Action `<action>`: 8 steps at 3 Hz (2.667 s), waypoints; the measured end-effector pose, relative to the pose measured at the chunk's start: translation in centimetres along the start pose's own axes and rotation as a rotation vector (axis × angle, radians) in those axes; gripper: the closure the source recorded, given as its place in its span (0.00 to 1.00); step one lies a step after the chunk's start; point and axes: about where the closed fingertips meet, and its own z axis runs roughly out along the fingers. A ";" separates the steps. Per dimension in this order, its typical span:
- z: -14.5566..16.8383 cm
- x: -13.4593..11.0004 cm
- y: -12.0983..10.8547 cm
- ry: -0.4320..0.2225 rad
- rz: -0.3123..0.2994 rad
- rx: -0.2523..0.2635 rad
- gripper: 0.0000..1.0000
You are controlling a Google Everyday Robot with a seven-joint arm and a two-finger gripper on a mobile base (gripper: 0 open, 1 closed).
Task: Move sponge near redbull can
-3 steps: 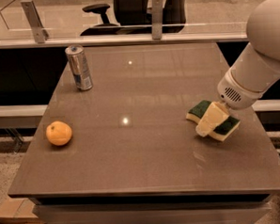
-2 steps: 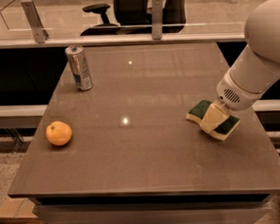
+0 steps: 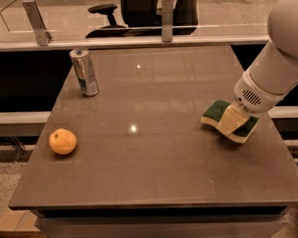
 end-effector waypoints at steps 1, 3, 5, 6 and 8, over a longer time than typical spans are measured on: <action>-2.0 -0.8 0.2 -0.035 -0.040 0.005 1.00; -5.9 -4.4 1.2 -0.144 -0.160 -0.059 1.00; -7.9 -10.0 2.6 -0.121 -0.315 -0.064 1.00; -7.6 -12.9 2.4 -0.057 -0.398 -0.015 1.00; -5.7 -15.9 2.6 -0.067 -0.418 -0.053 1.00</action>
Offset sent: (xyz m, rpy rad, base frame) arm 0.0046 0.0219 0.0769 0.0989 -0.1051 0.1785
